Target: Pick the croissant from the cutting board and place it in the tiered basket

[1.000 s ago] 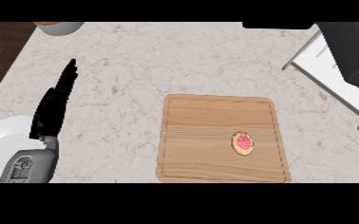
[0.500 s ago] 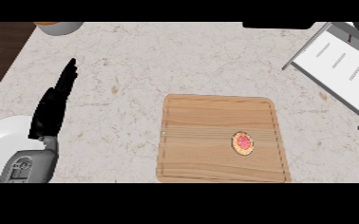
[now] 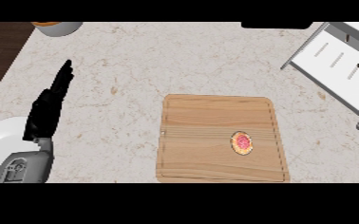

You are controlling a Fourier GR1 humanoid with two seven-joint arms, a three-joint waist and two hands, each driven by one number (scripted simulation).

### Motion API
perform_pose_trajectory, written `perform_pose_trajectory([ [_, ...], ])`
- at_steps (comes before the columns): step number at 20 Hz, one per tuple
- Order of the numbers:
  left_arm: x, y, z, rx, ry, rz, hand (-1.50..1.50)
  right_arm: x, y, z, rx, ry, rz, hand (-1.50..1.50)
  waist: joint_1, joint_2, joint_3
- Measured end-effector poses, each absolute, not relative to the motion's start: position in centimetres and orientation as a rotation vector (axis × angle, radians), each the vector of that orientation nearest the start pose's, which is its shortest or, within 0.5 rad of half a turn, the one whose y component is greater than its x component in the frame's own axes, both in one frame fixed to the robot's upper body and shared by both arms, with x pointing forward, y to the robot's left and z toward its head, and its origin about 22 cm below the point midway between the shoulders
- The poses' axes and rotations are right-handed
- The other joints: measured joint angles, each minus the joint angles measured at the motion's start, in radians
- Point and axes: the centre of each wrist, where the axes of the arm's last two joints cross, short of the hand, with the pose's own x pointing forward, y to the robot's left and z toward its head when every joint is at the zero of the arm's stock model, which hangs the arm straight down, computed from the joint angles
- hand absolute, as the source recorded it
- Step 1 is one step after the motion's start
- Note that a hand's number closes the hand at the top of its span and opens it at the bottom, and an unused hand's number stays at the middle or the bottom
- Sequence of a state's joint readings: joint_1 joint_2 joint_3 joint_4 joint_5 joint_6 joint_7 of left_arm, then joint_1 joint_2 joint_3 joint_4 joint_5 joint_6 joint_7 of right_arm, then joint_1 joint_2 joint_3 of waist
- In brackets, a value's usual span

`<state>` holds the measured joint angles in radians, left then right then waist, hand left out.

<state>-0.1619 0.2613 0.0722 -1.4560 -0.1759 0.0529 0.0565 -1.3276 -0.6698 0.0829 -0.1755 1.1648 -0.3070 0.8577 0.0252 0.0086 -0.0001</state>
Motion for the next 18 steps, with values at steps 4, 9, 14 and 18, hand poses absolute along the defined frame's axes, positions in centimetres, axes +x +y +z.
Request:
perform_pose_trajectory([
  [4, 28.1, 29.9, 3.5, 0.424, -1.542, -0.243, 0.0, 45.3, -36.5, 23.2, -1.74, -0.635, 0.239, 1.5, -0.007, -0.002, 0.001],
  [9, 28.3, 29.7, 3.7, 0.415, -1.543, -0.247, 0.0, 44.6, -38.1, 21.6, -1.638, -0.668, 0.22, 1.5, -0.007, -0.002, 0.001],
  [14, 28.2, 29.2, 3.5, 0.42, -1.546, -0.243, 0.0, 43.8, -39.6, 19.9, -1.479, -0.682, 0.055, -1.5, -0.011, -0.006, -0.002],
  [18, 28.0, 29.6, 3.3, 0.421, -1.537, -0.24, 0.0, 43.1, -40.6, 18.7, -1.443, -0.737, -0.022, -1.5, -0.012, -0.008, -0.003],
])
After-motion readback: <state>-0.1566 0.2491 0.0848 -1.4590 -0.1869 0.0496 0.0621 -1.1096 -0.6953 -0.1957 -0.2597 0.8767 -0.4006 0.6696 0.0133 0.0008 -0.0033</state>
